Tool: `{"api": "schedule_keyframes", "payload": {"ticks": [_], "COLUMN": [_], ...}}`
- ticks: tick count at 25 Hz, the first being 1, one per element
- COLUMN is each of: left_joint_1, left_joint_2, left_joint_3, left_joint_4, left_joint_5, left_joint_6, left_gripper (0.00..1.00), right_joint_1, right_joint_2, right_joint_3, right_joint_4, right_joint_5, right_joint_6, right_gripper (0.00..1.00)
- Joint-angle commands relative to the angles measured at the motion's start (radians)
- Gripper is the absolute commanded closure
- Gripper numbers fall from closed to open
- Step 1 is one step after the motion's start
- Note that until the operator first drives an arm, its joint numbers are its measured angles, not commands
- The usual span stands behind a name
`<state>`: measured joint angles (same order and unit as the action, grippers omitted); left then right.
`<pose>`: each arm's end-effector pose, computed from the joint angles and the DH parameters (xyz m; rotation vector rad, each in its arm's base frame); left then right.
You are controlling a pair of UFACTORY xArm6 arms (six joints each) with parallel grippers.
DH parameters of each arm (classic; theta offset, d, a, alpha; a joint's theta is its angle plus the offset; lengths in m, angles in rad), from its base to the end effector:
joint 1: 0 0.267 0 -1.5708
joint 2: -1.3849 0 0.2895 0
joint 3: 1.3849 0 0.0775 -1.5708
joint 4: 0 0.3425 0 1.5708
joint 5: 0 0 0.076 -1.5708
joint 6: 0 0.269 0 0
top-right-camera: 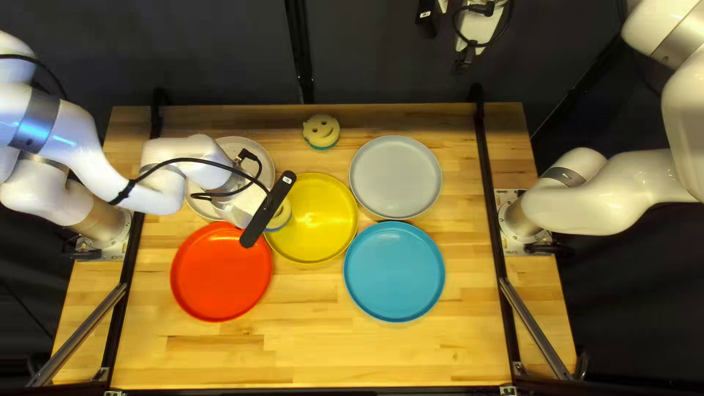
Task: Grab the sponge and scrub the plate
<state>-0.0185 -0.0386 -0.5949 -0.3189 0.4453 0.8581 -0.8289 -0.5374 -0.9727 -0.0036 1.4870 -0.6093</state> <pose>0.4343 -0.0229 0.0746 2.9102 -0.9021 0.3622 0.2217 -0.2432 0.3282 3.1048 -0.3419 0.0234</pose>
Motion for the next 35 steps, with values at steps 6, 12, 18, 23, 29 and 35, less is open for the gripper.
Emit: {"api": "schedule_keyframes", "payload": {"ticks": [6,12,18,23,29,35], "left_joint_1": [0.042,0.042,0.042,0.01,-0.035,-0.073], "left_joint_2": [0.021,0.021,0.021,0.043,0.08,0.16], "left_joint_3": [-0.058,-0.058,-0.058,-0.088,-0.168,-0.236], "left_joint_4": [-0.019,-0.019,-0.019,-0.005,0.05,0.013], "left_joint_5": [0.046,0.046,0.046,0.038,0.057,0.048], "left_joint_6": [0.058,0.058,0.058,0.001,-0.078,-0.075], "left_gripper": [1.0,1.0,1.0,1.0,1.0,1.0], "right_joint_1": [0.0,0.0,0.0,0.0,0.0,0.0], "right_joint_2": [0.0,0.0,0.0,0.0,0.0,0.0], "right_joint_3": [0.0,0.0,0.0,0.0,0.0,0.0], "right_joint_4": [0.0,0.0,0.0,0.0,0.0,0.0], "right_joint_5": [0.0,0.0,0.0,0.0,0.0,0.0], "right_joint_6": [0.0,0.0,0.0,0.0,0.0,0.0], "right_gripper": [0.0,0.0,0.0,0.0,0.0,0.0]}}
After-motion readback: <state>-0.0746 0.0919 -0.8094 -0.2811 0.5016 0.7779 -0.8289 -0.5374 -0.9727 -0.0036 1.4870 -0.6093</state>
